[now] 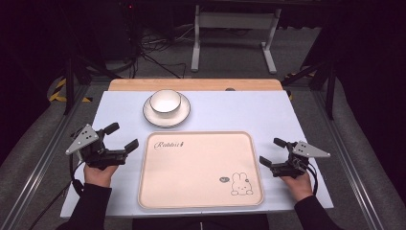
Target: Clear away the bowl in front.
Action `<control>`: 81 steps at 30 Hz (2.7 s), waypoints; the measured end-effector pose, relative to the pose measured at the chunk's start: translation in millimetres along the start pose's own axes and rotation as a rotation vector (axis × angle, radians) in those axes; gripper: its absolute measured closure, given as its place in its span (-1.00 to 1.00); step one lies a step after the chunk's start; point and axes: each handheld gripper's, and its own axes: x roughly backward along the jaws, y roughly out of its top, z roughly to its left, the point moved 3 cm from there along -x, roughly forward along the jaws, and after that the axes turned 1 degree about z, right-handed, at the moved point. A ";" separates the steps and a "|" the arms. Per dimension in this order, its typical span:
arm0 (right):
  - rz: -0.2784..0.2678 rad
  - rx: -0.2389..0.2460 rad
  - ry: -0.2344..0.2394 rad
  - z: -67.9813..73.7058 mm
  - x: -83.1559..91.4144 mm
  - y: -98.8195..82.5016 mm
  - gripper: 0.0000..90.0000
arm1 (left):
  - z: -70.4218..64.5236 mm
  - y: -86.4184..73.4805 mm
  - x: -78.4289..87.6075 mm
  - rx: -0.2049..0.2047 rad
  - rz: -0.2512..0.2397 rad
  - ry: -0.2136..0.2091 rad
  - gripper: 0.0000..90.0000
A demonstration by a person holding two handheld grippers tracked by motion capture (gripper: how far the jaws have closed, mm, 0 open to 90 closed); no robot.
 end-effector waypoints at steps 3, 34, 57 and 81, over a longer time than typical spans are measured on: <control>0.000 -0.004 -0.001 -0.3 0.2 0.0 -0.99 | -0.2 3.2 0.9 0.000 -0.004 -0.001 -1.00; 0.000 -0.003 -0.001 -0.2 0.2 -0.2 -0.98 | 24.3 21.8 -46.3 0.022 0.056 0.044 -0.99; -0.005 -0.005 0.004 -0.7 0.8 -0.2 -0.98 | 54.2 41.3 -96.7 0.078 0.136 0.053 -0.99; -0.009 -0.005 0.007 -0.7 0.9 -0.2 -0.98 | 78.1 60.8 -128.1 0.072 0.162 0.107 -0.99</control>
